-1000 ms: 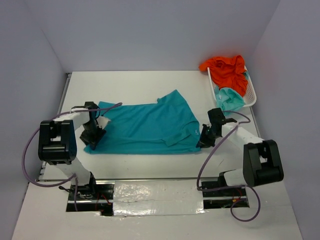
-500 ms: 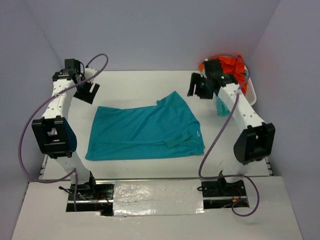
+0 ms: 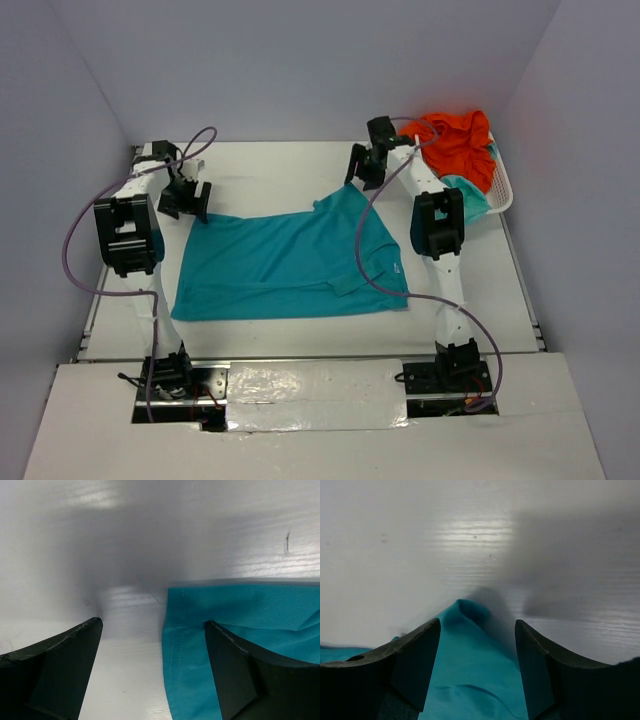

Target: Fold and stack the t-shirts

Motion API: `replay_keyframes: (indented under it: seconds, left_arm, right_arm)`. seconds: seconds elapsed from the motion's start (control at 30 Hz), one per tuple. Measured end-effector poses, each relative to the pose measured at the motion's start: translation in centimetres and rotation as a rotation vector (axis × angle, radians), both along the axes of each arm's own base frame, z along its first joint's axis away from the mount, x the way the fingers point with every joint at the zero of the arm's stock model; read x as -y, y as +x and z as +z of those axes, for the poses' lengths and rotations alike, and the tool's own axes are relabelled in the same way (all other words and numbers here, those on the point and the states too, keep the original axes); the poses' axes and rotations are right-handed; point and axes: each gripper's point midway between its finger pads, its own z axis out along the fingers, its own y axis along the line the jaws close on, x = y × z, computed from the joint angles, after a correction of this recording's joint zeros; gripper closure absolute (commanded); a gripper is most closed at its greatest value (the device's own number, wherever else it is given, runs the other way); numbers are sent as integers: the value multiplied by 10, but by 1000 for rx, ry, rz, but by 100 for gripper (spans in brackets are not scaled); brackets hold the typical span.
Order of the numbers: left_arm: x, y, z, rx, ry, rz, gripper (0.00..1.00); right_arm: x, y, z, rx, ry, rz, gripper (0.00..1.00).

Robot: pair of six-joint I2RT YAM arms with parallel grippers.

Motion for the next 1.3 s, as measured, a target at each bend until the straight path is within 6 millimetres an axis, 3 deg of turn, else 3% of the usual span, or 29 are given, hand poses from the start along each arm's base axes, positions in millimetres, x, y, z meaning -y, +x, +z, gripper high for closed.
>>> replay_keyframes:
  seconds: [0.07, 0.27, 0.37, 0.43, 0.47, 0.57, 0.6, 0.73, 0.87, 0.97, 1.0, 1.03, 1.2, 1.3]
  left_arm:
    - [0, 4, -1, 16, -21, 25, 7]
    - [5, 11, -4, 47, -69, 50, 18]
    - [6, 15, -4, 65, -90, 62, 30]
    - [7, 17, -3, 74, -101, 61, 37]
    - [8, 17, -3, 76, -107, 61, 39]
    - [13, 17, -3, 78, -133, 55, 51]
    - [15, 17, -4, 79, -142, 49, 50]
    - [24, 18, -2, 89, -194, 29, 33]
    - [27, 18, -1, 85, -209, 43, 38]
    - [24, 17, -4, 68, -182, 52, 51]
    - [23, 18, -5, 65, -172, 50, 84]
    - [23, 18, -5, 64, -174, 58, 100]
    - [27, 14, -6, 48, -194, 44, 100]
    - [29, 8, -3, 36, -200, 15, 100]
  right_arm:
    - [-4, -5, -25, -56, 16, -9, 33]
    - [-29, 2, -13, -6, 62, 18, 36]
    - [-41, -6, -28, -27, 75, 30, 49]
    - [-46, -4, -26, -18, 88, 33, 60]
    - [-47, -5, -27, -24, 93, 34, 72]
    - [-49, -8, -33, -47, 109, 32, 88]
    - [-49, -9, -35, -52, 112, 31, 90]
    - [-49, -10, -37, -52, 128, 32, 99]
    - [-47, -14, -37, -54, 122, 35, 100]
    - [-46, -16, -37, -54, 117, 37, 100]
    - [-46, -18, -36, -56, 116, 38, 100]
    - [-45, -19, -36, -59, 114, 37, 100]
    - [-41, -29, -30, -64, 116, 45, 100]
    - [-40, -41, -15, -52, 132, 59, 100]
